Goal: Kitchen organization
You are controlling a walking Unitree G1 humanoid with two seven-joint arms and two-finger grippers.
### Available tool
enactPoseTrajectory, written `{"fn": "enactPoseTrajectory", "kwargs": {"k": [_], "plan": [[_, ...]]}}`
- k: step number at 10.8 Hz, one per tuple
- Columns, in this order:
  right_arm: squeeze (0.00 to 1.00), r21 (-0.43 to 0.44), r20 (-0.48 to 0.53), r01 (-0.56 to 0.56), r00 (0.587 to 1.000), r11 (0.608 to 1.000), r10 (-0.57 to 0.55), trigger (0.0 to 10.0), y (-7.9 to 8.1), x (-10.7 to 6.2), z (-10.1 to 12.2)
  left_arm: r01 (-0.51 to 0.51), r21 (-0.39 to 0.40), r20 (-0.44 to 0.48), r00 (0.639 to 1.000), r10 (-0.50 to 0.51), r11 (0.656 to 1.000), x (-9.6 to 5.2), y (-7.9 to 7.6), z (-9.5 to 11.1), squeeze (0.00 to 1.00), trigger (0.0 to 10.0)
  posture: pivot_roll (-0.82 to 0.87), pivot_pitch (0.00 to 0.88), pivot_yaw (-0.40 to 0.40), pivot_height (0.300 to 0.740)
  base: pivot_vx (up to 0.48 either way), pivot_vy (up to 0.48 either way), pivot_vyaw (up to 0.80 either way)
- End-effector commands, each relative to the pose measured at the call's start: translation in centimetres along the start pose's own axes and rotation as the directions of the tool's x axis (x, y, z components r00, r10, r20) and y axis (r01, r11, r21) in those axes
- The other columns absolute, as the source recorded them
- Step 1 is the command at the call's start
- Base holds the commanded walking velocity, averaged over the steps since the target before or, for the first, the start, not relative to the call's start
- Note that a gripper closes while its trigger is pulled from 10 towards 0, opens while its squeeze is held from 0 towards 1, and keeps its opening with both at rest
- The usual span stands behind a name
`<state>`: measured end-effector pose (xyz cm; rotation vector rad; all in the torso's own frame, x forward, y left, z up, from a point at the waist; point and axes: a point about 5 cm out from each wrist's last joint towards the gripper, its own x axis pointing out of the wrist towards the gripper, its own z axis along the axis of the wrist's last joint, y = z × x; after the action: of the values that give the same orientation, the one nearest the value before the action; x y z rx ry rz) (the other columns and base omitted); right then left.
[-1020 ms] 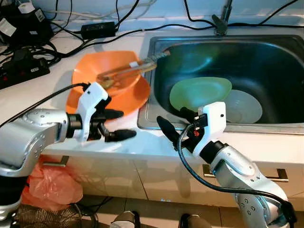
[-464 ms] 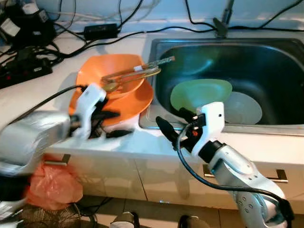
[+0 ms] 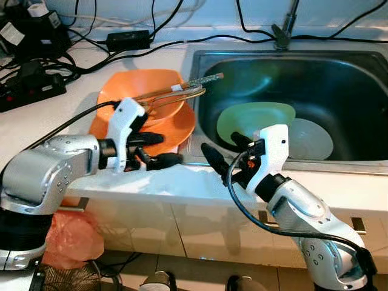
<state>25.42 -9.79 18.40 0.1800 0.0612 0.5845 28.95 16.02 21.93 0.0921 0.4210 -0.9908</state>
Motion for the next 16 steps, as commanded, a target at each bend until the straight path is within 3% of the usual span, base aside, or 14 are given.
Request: {"fn": "enactPoseTrajectory", "kwargs": {"k": [1, 5, 6, 8, 9, 10, 12, 15, 16], "plan": [[0.02, -0.006, 0.004, 0.005, 1.000, 1.000, -0.005, 10.0, -0.3, 0.1, 0.1, 0.077, 0.024, 0.005, 0.997, -0.078, 0.997, -0.1, -1.1, 0.9, 0.00, 10.0, 0.04, 0.102, 0.059, 0.740, 0.000, 0.000, 0.00], [0.00, -0.046, 0.014, 0.050, 0.999, 0.998, -0.050, 10.0, -1.2, 0.3, 0.4, 0.150, 0.037, 0.092, 0.984, -0.153, 0.988, 0.3, -2.4, 2.4, 0.00, 10.0, 0.03, 0.085, 0.053, 0.740, 0.000, 0.000, 0.00], [0.00, -0.054, 0.018, 0.064, 0.998, 0.997, -0.063, 10.0, -1.4, 0.3, 0.5, 0.135, 0.041, 0.130, 0.982, -0.139, 0.990, 0.8, -2.5, 2.6, 0.00, 10.0, 0.03, 0.083, 0.052, 0.740, 0.000, 0.000, 0.00], [0.00, -0.058, 0.031, 0.090, 0.996, 0.994, -0.088, 10.0, -1.8, 0.4, 0.7, 0.006, 0.050, 0.251, 0.968, -0.018, 0.999, 2.3, -2.0, 3.4, 0.00, 10.0, 0.02, 0.080, 0.049, 0.740, 0.000, 0.000, 0.00], [0.00, -0.059, 0.055, 0.144, 0.988, 0.988, -0.141, 10.0, -2.4, 0.4, 1.0, -0.122, 0.057, 0.376, 0.922, 0.092, 0.991, 3.4, -1.8, 4.2, 0.00, 10.0, 0.02, 0.079, 0.041, 0.740, 0.000, 0.000, 0.00], [0.00, -0.062, 0.065, 0.179, 0.983, 0.982, -0.175, 10.0, -2.8, 0.4, 1.1, -0.173, 0.062, 0.425, 0.896, 0.131, 0.983, 4.1, -1.9, 4.5, 0.00, 10.0, 0.02, 0.079, 0.041, 0.740, 0.000, 0.000, 0.00], [0.00, -0.071, 0.078, 0.240, 0.969, 0.968, -0.234, 10.0, -3.7, 0.3, 1.3, -0.323, -0.049, 0.528, 0.795, 0.299, 0.945, 5.6, -1.7, 4.2, 0.00, 10.0, 0.00, 0.075, 0.041, 0.740, 0.000, 0.000, 0.00], [0.00, -0.070, 0.071, 0.252, 0.966, 0.965, -0.247, 10.0, -3.8, 0.1, 1.1, -0.441, -0.157, 0.536, 0.714, 0.451, 0.884, 6.7, -0.8, 2.5, 0.00, 10.0, -0.02, 0.081, 0.037, 0.740, 0.000, 0.000, -0.20], [0.00, -0.071, 0.072, 0.252, 0.966, 0.965, -0.247, 10.0, -3.8, 0.1, 1.1, -0.459, -0.140, 0.546, 0.703, 0.455, 0.877, 6.9, -0.9, 2.4, 0.00, 10.0, -0.02, 0.083, 0.035, 0.740, 0.000, 0.000, -0.80]]}}
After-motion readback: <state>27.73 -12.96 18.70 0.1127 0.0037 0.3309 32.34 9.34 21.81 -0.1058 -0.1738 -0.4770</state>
